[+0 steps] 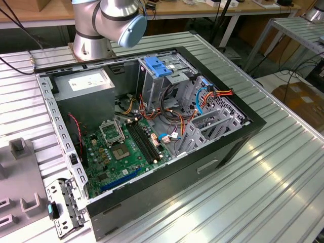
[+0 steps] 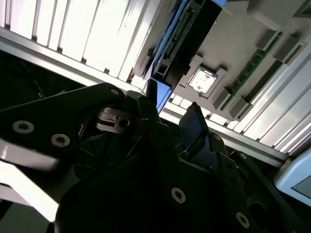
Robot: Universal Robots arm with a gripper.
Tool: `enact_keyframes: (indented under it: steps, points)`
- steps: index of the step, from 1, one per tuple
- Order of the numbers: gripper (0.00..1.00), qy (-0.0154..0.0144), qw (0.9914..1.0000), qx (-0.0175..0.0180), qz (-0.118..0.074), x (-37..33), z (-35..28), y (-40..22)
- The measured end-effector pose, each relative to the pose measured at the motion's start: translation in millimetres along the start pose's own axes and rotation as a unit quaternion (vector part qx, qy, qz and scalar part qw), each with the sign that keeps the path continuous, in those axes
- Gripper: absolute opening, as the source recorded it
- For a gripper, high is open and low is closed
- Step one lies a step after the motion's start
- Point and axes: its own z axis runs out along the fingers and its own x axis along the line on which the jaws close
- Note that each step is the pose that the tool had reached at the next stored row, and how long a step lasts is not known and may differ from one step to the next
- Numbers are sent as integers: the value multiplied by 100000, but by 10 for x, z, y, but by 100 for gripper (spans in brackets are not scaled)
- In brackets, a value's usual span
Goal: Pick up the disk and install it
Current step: 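Pick up the disk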
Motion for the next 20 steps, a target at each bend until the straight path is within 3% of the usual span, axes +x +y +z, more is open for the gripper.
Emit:
enact_keyframes:
  steps: [14,16,17,20]
  points:
    - [46,-83,100000,-6,2,-7,22,17]
    - [47,-114,100000,-4,-13,-7,37,25]
    - [54,-150,100000,-9,-22,-7,47,28]
    - [54,-260,100000,-21,-69,-8,96,37]
